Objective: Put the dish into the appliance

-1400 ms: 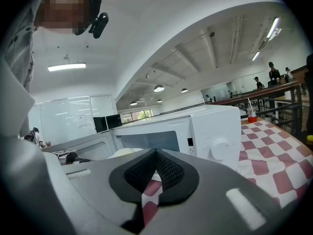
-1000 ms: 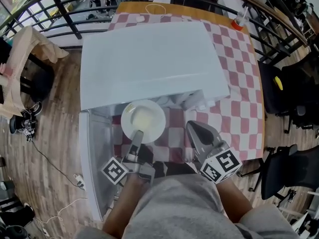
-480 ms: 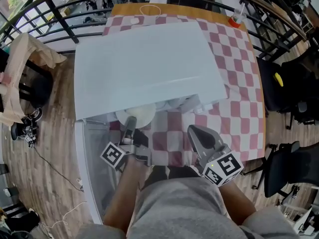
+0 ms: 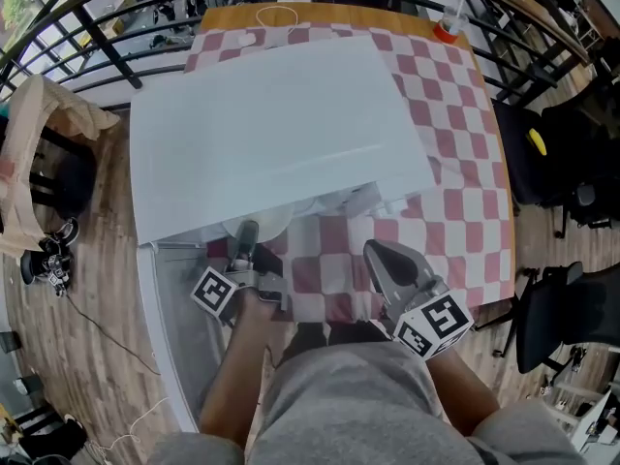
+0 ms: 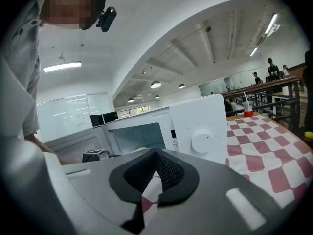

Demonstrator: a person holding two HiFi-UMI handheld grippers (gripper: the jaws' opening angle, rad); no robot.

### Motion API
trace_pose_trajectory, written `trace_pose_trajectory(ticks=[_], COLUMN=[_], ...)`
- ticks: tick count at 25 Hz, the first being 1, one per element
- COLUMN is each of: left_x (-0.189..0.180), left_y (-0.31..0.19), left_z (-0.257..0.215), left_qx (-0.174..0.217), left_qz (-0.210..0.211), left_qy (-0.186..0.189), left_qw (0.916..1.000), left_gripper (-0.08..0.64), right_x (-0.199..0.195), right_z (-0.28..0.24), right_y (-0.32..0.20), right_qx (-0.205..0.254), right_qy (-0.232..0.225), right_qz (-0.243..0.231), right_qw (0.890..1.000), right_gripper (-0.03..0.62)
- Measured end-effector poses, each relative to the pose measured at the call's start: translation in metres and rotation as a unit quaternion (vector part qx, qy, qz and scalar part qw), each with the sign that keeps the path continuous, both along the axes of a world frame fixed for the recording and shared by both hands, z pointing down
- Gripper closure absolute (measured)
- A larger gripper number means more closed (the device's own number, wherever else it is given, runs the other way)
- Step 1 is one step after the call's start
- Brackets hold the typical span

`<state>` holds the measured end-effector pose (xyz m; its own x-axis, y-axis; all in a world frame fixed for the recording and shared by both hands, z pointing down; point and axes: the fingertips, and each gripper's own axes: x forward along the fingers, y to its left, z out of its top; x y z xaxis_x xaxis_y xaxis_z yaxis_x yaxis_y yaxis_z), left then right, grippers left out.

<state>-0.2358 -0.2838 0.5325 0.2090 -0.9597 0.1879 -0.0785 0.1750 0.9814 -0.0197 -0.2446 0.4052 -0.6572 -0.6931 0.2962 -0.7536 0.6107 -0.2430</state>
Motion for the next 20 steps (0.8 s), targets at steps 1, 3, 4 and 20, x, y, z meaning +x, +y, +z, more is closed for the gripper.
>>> trace_pose_trajectory(ticks=[1, 3, 4, 20], left_x=[0.000, 0.000, -0.001, 0.016], left_y=[0.000, 0.000, 0.000, -0.003], left_z=[0.002, 0.004, 0.005, -0.012], left_qx=[-0.003, -0.006, -0.008, 0.005], left_qz=[-0.001, -0.002, -0.002, 0.077], left_qy=[-0.001, -0.001, -0.001, -0.089], left_qw=[1.0000, 1.0000, 1.0000, 0.9931], left_gripper=[0.531, 0.531, 0.531, 0.356], right_x=[0.000, 0.001, 0.001, -0.003], right_z=[0.001, 0.002, 0.002, 0.011], right_y=[0.000, 0.000, 0.000, 0.002], right_qx=[0.000, -0.002, -0.002, -0.006], right_qy=[0.000, 0.000, 0.001, 0.010], right_qz=[0.000, 0.001, 0.002, 0.002], right_qw=[1.000, 1.000, 1.000, 1.000], right_gripper=[0.592, 0.592, 0.592, 0.592])
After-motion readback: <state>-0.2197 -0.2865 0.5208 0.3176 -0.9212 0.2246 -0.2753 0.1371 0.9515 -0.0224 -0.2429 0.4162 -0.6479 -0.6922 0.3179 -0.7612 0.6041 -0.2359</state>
